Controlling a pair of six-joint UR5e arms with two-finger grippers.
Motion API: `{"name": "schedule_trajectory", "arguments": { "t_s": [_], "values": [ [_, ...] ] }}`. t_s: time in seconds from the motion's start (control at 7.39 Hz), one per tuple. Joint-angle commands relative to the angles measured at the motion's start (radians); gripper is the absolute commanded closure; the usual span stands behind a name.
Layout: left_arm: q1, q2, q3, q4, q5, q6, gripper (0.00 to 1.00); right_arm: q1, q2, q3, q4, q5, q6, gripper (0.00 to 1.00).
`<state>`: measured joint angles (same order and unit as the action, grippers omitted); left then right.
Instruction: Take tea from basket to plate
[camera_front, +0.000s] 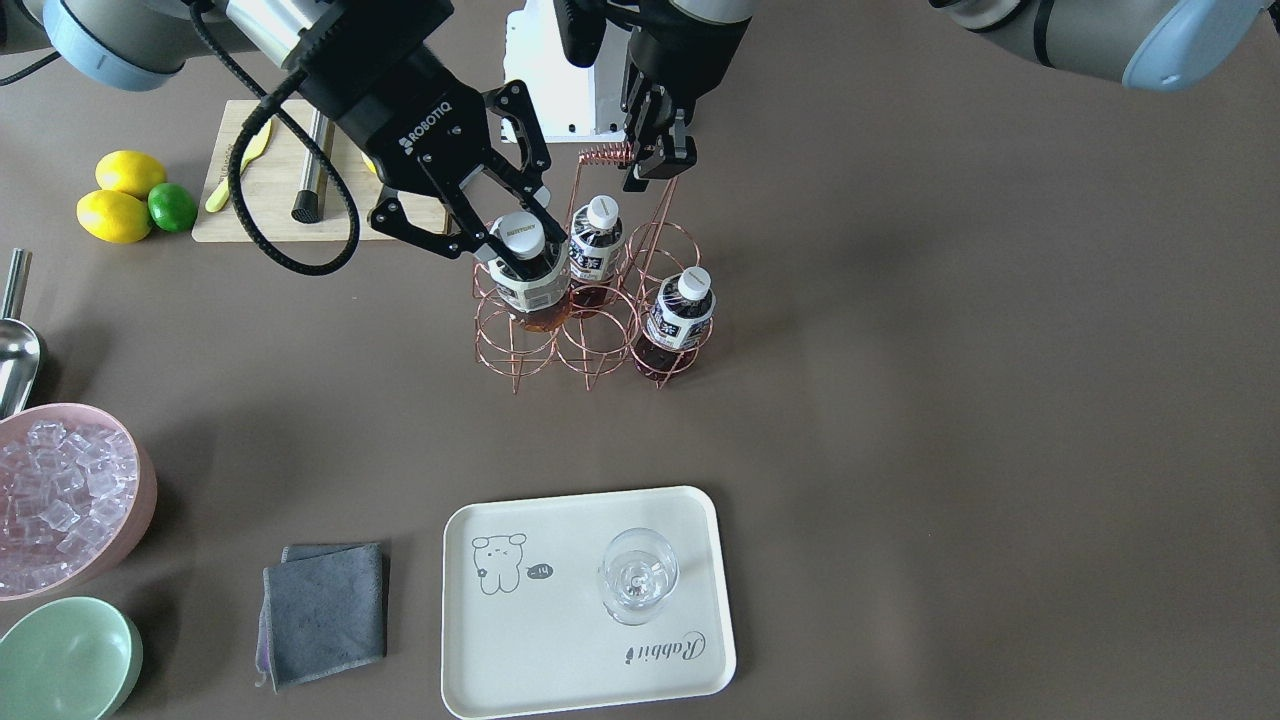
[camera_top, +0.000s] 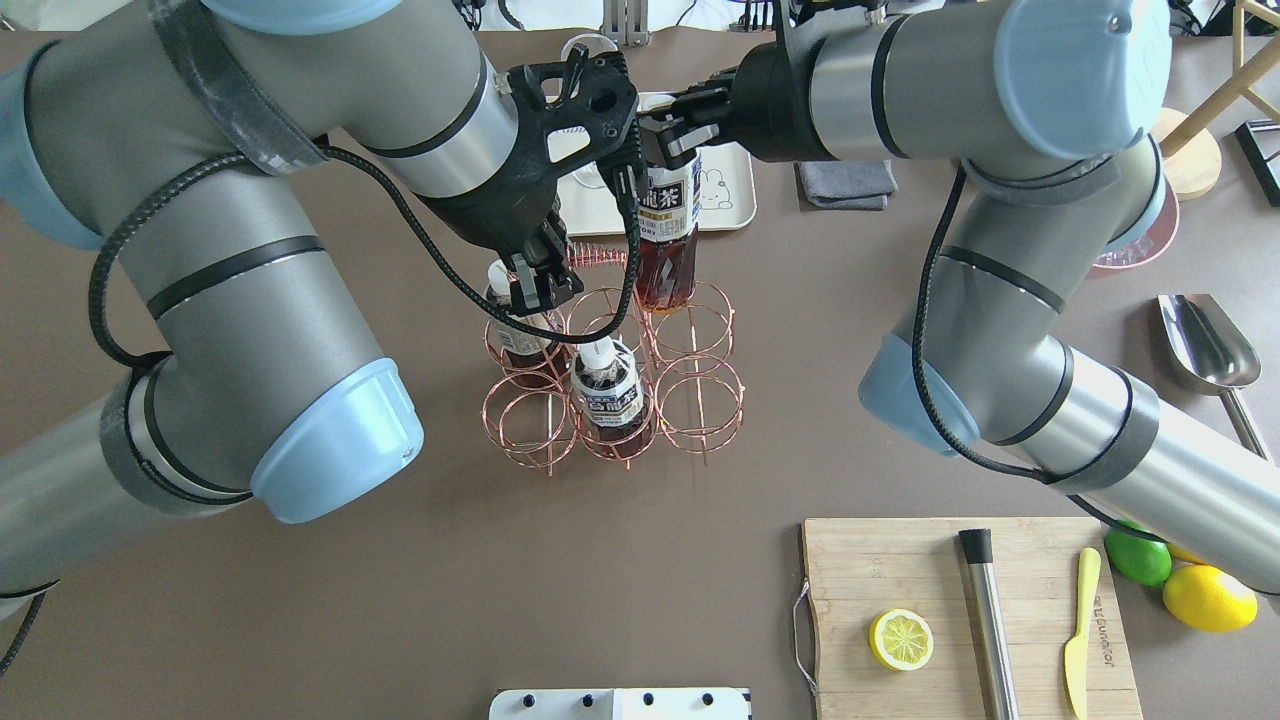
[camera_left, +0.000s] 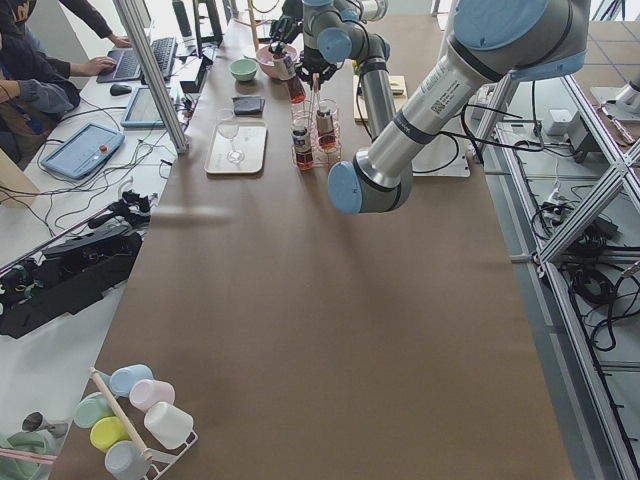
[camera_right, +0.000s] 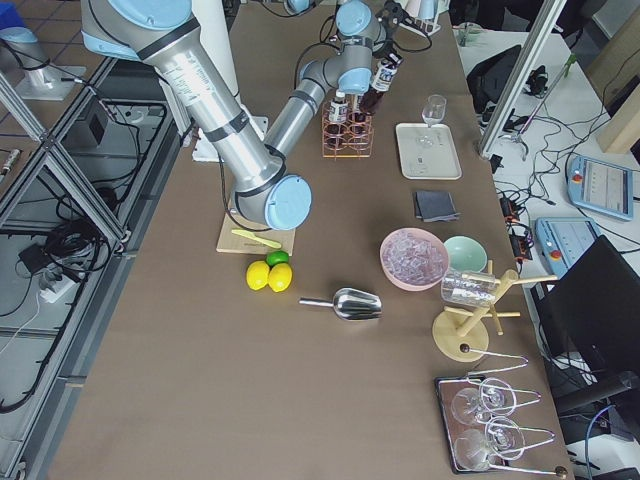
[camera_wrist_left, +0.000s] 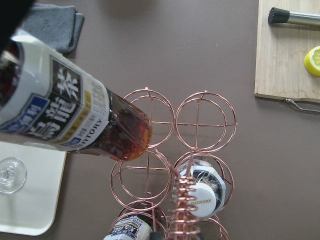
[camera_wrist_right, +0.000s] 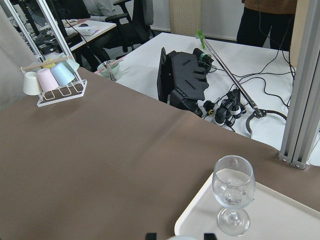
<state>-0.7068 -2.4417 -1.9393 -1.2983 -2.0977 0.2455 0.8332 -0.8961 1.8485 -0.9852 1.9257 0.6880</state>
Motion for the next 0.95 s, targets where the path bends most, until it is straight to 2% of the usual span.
{"name": "schedule_trajectory", "arguments": {
  "t_s": [0.0, 0.14, 0.27, 0.41, 0.54, 0.68, 0.81],
  "values": [
    [0.0, 0.001, -0.018, 0.004, 0.001, -0.002, 1.0, 0.049, 0.015, -0.084, 0.017, -0.011, -0.01, 1.0],
    [0.0, 0.001, -0.026, 0.005, 0.001, 0.0, 1.0, 0.05, 0.025, -0.147, 0.08, -0.054, -0.01, 1.0],
    [-0.011, 0.009, -0.042, 0.007, 0.001, 0.0, 1.0, 0.049, 0.028, -0.261, 0.22, -0.098, -0.008, 1.0],
    [-0.041, 0.013, -0.058, 0.023, -0.008, 0.003, 1.0, 0.049, 0.075, -0.404, 0.344, -0.134, -0.008, 1.0],
    [-0.09, 0.013, -0.064, 0.036, -0.049, 0.012, 1.0, 0.04, 0.115, -0.511, 0.415, -0.189, -0.008, 1.0],
    [-0.165, 0.019, -0.064, 0.036, -0.083, 0.015, 1.0, 0.012, 0.137, -0.581, 0.463, -0.261, -0.01, 1.0],
    [-0.21, 0.051, -0.076, 0.036, -0.112, 0.017, 1.0, 0.0, 0.135, -0.632, 0.521, -0.287, -0.021, 1.0]
  ]
}}
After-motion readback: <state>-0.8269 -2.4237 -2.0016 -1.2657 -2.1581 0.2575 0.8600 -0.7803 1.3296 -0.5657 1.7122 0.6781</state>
